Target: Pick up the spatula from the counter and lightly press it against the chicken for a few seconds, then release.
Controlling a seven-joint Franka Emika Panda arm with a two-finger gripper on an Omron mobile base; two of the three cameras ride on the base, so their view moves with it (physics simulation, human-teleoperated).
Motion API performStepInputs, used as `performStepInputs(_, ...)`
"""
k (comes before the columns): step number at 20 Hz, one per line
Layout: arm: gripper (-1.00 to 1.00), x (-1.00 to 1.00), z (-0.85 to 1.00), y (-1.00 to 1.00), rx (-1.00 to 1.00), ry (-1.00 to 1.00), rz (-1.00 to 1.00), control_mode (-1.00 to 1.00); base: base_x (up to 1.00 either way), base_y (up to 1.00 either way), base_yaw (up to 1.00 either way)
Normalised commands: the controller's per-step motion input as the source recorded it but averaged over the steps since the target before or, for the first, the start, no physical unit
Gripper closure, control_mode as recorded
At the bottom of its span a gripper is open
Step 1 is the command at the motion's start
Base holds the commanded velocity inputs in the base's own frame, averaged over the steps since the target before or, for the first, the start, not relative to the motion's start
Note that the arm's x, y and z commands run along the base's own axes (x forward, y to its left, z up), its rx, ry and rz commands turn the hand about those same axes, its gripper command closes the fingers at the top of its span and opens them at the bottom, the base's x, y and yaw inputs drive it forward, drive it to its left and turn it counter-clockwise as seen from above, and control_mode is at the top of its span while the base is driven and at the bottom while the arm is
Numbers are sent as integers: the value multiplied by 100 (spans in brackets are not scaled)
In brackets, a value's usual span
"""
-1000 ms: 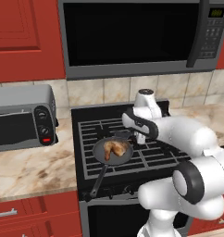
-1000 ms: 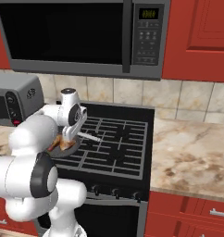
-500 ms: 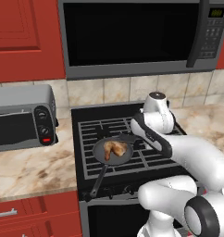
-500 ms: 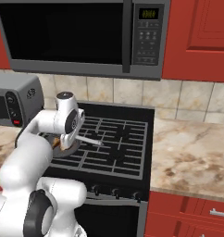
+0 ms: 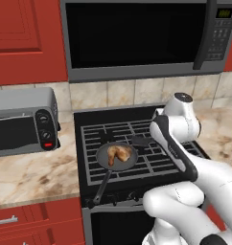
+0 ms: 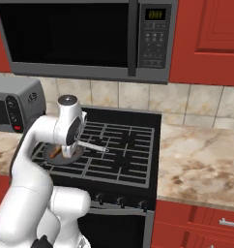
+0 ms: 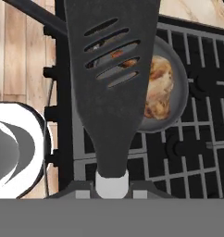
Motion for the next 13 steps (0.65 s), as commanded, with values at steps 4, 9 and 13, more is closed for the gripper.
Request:
performStepInputs(4, 100, -37, 36, -12, 5, -4, 4, -100, 0, 0, 0)
performStepInputs(9, 100, -36, 30, -12, 5, 0, 0, -100, 0, 0, 0)
performStepInputs(13, 100, -38, 24, -13, 5, 0, 0, -100, 0, 0, 0)
